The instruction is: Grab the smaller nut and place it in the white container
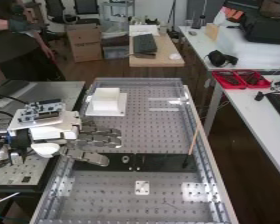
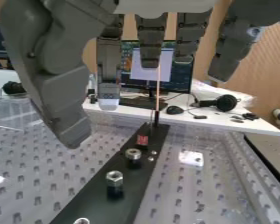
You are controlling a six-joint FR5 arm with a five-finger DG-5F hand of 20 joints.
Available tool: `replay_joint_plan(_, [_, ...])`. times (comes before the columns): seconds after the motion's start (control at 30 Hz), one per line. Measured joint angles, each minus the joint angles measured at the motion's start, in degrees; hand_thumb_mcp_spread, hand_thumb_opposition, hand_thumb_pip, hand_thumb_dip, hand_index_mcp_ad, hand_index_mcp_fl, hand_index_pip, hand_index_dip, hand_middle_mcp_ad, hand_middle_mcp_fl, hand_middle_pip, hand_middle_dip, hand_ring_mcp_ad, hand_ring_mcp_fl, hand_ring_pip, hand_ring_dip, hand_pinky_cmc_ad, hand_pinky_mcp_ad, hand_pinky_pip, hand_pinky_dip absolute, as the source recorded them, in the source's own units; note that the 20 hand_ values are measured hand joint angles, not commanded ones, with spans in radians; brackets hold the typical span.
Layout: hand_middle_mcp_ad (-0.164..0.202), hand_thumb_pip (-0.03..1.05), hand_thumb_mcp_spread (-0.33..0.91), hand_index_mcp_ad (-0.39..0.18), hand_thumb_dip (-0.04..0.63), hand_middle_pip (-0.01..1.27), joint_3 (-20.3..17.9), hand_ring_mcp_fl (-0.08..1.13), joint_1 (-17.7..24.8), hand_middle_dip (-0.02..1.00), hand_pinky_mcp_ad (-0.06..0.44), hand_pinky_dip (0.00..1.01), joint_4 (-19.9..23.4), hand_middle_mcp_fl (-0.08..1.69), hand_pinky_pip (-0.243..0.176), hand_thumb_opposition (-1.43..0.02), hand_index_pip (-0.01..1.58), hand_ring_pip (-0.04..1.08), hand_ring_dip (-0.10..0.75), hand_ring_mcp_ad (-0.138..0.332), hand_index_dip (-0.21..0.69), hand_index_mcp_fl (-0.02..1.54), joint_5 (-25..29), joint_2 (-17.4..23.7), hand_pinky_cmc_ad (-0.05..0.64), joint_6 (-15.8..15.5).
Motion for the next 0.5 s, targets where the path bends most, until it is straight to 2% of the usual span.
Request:
replay_joint_plan(0.2, [0.066,0.63,0.42,-0.166,0.194,0.13,0.5,0.0,-0.2,0.22,0.309,0.36,1.5,0.04,-0.105,-0.84,1.33,0.09,0.089,0.152,0.037,0.02,-1.2,-1.7,0.431,-0.1])
replay_joint_plan(0.5, [0.063,0.63,0.42,-0.171,0.206,0.13,0.8,0.0,-0.3,0.22,0.309,0.35,2.5,0.04,-0.101,-0.85,1.36,0.09,0.087,0.134,0.051,0.02,-2.4,-3.1,0.412,-1.0])
